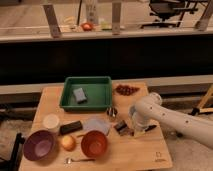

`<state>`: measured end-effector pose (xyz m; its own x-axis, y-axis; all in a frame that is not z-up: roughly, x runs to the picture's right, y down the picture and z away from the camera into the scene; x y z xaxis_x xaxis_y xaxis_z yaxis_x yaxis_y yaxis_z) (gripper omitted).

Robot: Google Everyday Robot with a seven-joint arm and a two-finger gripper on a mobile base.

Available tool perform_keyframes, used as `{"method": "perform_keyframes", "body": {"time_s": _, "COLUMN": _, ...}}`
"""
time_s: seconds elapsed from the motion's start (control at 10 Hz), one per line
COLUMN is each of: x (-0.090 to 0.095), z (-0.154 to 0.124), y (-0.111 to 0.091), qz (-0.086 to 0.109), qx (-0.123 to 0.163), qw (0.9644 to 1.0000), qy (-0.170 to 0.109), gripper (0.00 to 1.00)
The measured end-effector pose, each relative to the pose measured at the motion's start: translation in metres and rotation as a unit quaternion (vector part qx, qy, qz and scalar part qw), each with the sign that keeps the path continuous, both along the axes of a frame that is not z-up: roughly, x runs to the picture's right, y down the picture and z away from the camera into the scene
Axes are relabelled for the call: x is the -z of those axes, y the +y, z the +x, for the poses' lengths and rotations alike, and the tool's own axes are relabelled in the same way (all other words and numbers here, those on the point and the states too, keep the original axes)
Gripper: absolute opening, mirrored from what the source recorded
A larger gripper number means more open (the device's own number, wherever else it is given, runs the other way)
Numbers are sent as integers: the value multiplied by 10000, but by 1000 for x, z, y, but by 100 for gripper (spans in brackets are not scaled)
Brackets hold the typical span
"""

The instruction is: Place brush in tray

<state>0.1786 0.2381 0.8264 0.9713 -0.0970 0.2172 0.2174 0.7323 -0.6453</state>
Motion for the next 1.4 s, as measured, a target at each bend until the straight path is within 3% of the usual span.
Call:
{"method": "perform_keyframes", "body": {"time_s": 0.3, "x": -3, "z": 1, "y": 0, "qz": -38, "qx": -85, "qw": 10000, "qy": -6, "gripper": 1}}
{"method": "perform_keyframes", "body": {"time_s": 0.9, "x": 1, "z": 13, "y": -12, "qz": 84, "qx": -148, "qw": 9999, "qy": -21, "gripper": 0}}
{"method": "perform_keyframes", "body": {"time_s": 1.4, "x": 30, "z": 25, "y": -42, "qz": 341, "qx": 44, "qw": 9993, "qy": -128, "gripper": 0}}
